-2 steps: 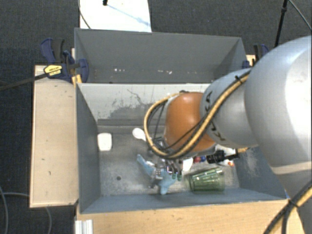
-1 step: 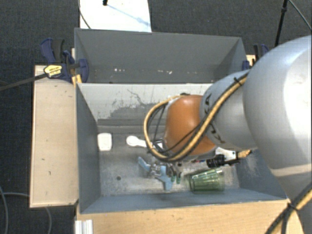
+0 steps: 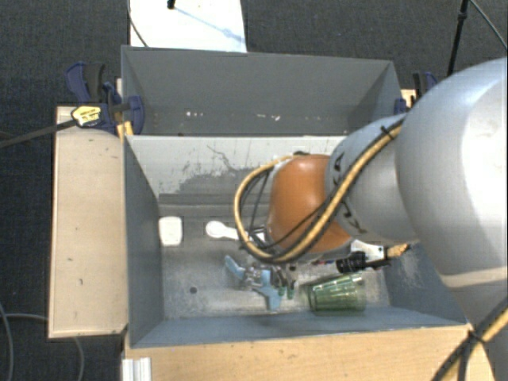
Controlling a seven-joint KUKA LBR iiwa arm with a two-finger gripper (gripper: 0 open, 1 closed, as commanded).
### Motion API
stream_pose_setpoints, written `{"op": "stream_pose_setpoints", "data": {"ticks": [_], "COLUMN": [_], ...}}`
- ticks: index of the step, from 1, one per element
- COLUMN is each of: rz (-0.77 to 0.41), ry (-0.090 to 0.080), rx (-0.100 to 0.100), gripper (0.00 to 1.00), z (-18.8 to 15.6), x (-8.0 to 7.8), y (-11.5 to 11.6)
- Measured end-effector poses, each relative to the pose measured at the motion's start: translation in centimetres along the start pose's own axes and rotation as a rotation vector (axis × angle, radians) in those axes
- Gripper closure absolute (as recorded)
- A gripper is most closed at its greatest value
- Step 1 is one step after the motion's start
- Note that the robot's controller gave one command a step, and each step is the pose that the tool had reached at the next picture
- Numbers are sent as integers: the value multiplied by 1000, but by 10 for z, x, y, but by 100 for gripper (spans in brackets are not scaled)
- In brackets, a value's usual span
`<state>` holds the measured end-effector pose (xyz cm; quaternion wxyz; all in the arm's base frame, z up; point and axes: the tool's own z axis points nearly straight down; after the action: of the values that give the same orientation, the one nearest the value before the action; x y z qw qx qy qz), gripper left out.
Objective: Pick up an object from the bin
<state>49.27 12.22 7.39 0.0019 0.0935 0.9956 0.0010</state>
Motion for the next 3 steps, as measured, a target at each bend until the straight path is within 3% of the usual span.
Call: {"op": "stream_pose_setpoints", "data": {"ticks": [2, 3], "rz": [2, 2], "ry": [5, 10], "rx": [2, 5], "gripper": [100, 100], "z": [-4, -24], "x": [1, 2], "y": [-1, -1]}}
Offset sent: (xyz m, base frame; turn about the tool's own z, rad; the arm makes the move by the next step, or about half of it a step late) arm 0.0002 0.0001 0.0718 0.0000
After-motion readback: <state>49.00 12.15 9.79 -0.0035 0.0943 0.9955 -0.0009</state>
